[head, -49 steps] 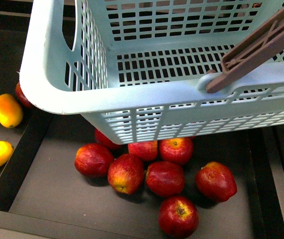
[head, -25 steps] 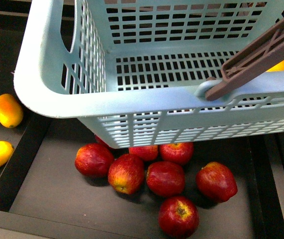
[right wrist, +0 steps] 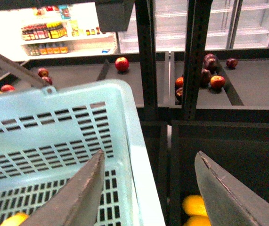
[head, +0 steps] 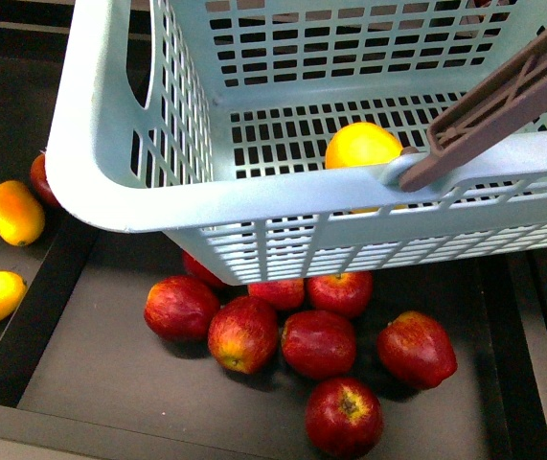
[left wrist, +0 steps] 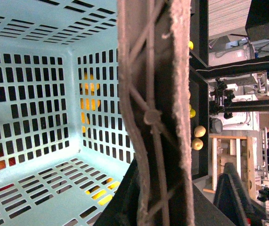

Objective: Pick lemon and mango into basket

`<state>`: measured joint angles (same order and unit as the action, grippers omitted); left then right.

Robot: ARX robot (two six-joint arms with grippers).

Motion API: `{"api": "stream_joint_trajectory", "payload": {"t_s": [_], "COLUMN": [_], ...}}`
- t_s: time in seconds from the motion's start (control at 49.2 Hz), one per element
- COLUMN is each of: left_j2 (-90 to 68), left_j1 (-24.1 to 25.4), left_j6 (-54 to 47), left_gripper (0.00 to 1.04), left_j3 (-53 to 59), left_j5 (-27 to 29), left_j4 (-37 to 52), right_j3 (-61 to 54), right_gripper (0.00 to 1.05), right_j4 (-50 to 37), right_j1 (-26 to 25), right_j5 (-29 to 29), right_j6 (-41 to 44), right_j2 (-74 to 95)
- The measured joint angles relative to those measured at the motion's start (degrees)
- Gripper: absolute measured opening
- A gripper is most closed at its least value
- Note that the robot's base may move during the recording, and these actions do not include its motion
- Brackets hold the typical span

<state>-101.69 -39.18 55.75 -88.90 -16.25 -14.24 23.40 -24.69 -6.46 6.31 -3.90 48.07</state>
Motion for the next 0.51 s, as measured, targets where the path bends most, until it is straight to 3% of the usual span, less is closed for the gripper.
{"api": "stream_joint_trajectory", "payload": {"t_s": [0.203, 0.264, 0.325, 0.508], "left_j2": [0.0, 0.0, 0.0, 0.0], "left_j1": [0.0, 0.0, 0.0, 0.0], "left_j6": [-0.1, 0.0, 0.0, 0.1], "left_gripper": [0.06, 0.06, 0.06, 0.06], "left_j3": [0.0, 0.0, 0.0, 0.0], "left_j5": [0.2, 0.2, 0.2, -0.1], "left_j4": [0.0, 0.0, 0.0, 0.0], "right_j3": [-7.3, -9.4, -10.9, -14.1], "right_gripper": [0.25, 0.12, 0.03, 0.02], "right_j4": [-1.9, -2.0, -2.0, -1.9], "right_j1": [1.8, 4.6, 5.7, 6.2], "right_j5": [-2.0, -5.9, -5.8, -6.2], "right_j6": [2.6, 2.9, 3.3, 3.6], "right_j2": [-4.8, -6.7, -8.1, -11.8]}}
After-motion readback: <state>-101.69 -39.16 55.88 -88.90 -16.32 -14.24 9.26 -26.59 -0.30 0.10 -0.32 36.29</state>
